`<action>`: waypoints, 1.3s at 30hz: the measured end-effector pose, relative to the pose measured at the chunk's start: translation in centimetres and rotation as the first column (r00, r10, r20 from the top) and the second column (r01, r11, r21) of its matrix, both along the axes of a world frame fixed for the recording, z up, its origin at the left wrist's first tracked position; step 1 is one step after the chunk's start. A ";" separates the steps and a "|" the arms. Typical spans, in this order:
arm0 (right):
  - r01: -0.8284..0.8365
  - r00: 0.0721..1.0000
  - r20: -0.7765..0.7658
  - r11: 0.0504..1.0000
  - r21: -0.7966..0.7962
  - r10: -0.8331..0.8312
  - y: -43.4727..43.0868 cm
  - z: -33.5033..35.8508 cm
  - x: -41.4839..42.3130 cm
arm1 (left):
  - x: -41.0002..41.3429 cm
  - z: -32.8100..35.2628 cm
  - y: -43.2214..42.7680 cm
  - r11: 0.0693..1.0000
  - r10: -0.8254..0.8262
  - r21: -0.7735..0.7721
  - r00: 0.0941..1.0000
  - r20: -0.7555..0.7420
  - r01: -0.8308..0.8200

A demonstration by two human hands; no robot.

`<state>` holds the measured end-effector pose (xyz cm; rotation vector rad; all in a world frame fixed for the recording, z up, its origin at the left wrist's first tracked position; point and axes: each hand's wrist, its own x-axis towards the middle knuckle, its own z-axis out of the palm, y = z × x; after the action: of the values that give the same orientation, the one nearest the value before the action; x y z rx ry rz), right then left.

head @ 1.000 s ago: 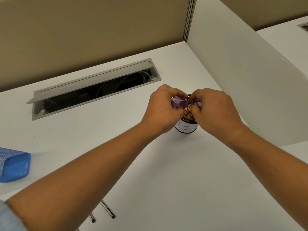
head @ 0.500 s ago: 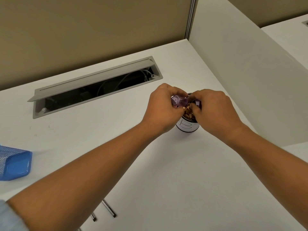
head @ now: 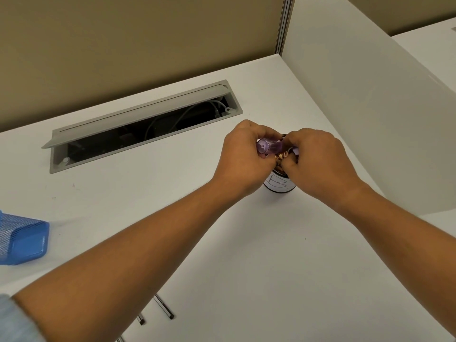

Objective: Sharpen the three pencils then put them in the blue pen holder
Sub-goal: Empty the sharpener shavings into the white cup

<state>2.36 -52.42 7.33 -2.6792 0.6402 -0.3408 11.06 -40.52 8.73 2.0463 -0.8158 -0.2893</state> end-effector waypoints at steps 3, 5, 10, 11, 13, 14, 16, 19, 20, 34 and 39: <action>-0.031 0.999 0.014 0.999 -0.016 0.032 0.2 0.2 -0.1 | -0.1 0.0 0.0 1.000 -0.006 -0.015 1.000 -0.009 0.006; -0.050 0.999 0.010 0.999 -0.014 0.050 0.2 0.5 -0.3 | -0.1 0.2 0.1 1.000 -0.008 -0.014 1.000 -0.007 0.008; -0.033 0.999 -0.008 0.999 -0.030 0.032 -0.4 1.0 -1.1 | 0.0 0.2 0.5 1.000 -0.002 0.004 1.000 -0.001 0.002; -0.031 0.999 -0.022 0.999 -0.029 0.030 -0.5 1.0 -1.2 | 0.0 0.2 0.5 1.000 0.000 0.007 1.000 -0.005 0.000; -0.023 0.999 -0.029 0.999 -0.037 0.022 -0.7 1.3 -1.5 | 0.0 0.0 0.6 1.000 0.004 0.006 1.000 -0.020 -0.004; -0.015 1.000 -0.023 0.999 -0.048 0.014 -0.8 1.5 -1.6 | 0.0 -0.1 0.6 1.000 0.005 0.007 1.000 -0.026 -0.005; -0.012 0.999 -0.048 0.996 -0.089 0.008 -0.6 1.9 -1.7 | 0.0 -0.1 0.6 1.000 0.007 0.010 0.999 -0.032 -0.007; -0.041 0.991 -0.132 0.997 -0.058 0.033 -0.3 2.3 -1.5 | -0.1 -0.2 0.7 1.000 0.003 -0.006 0.999 -0.045 -0.004; -0.042 0.990 -0.133 0.998 -0.040 0.036 -0.3 2.4 -1.4 | -0.2 -0.2 0.7 1.000 0.002 -0.011 0.999 -0.047 -0.003; -0.036 0.990 0.134 0.832 0.554 -0.047 1.5 5.9 -3.7 | -1.9 2.8 6.1 0.995 0.040 -0.086 0.987 -0.155 -0.053; -0.182 0.969 0.245 0.735 0.653 0.023 6.1 8.6 -6.4 | -5.1 5.1 11.6 0.984 0.032 -0.161 0.973 -0.229 -0.070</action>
<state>-4.01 -46.31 15.96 -1.9283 0.4286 -0.2973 5.92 -28.94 13.82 1.8343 -0.6250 -0.4022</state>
